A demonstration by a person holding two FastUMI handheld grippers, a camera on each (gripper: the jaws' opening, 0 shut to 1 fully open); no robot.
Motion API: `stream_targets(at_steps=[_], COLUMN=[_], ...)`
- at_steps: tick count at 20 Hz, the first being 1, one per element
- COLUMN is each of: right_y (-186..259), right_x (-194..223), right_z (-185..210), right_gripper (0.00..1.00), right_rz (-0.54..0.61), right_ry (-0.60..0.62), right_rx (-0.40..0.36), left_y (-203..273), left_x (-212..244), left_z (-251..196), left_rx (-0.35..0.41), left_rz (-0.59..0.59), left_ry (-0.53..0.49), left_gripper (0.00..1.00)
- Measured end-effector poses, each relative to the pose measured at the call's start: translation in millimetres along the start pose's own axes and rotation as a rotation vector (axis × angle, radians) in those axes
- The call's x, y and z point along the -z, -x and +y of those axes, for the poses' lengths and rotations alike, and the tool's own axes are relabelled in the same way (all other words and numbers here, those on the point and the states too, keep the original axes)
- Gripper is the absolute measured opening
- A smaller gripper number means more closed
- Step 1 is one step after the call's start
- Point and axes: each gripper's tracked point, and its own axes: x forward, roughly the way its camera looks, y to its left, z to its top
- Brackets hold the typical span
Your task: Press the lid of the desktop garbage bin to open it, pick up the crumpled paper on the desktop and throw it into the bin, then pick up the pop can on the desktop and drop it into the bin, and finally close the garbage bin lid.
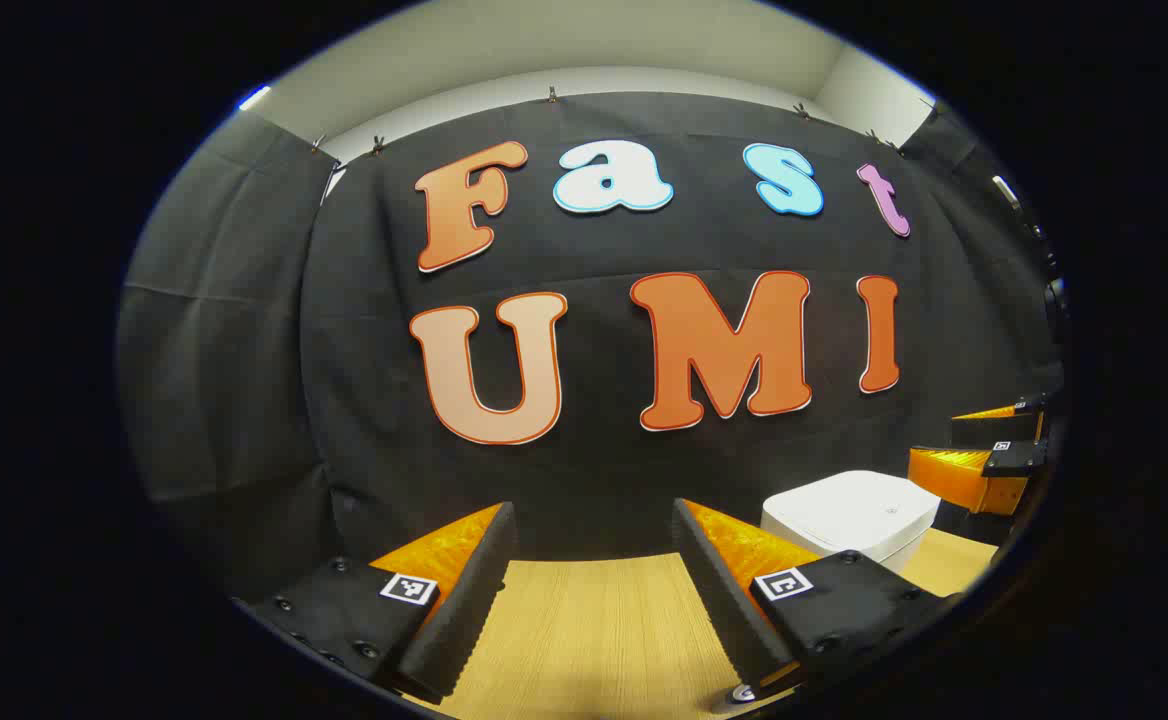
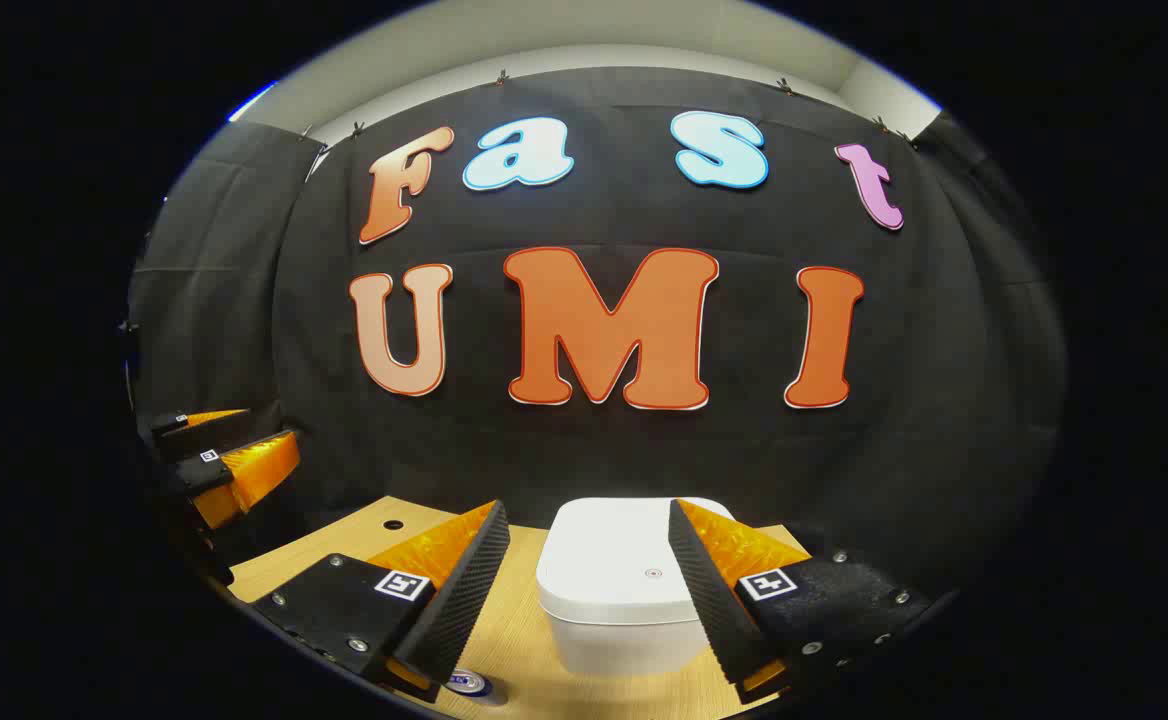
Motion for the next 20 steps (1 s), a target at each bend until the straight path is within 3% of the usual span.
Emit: stream_targets(at_steps=[13,20], right_y=[4.0,4.3], right_x=[2.5,-1.4], right_z=[17.3,15.0], right_gripper=[0.97,0.96], right_rz=[0.007,0.004], right_ry=[-0.003,0.016], right_rx=[-0.021,0.026], left_y=[2.6,1.8], left_x=[7.2,5.3], left_z=[2.6,8.8], left_rx=[0.017,0.050], left_rz=[0.001,-0.019], left_ry=[-0.030,-0.041], left_gripper=[1.00,1.00])
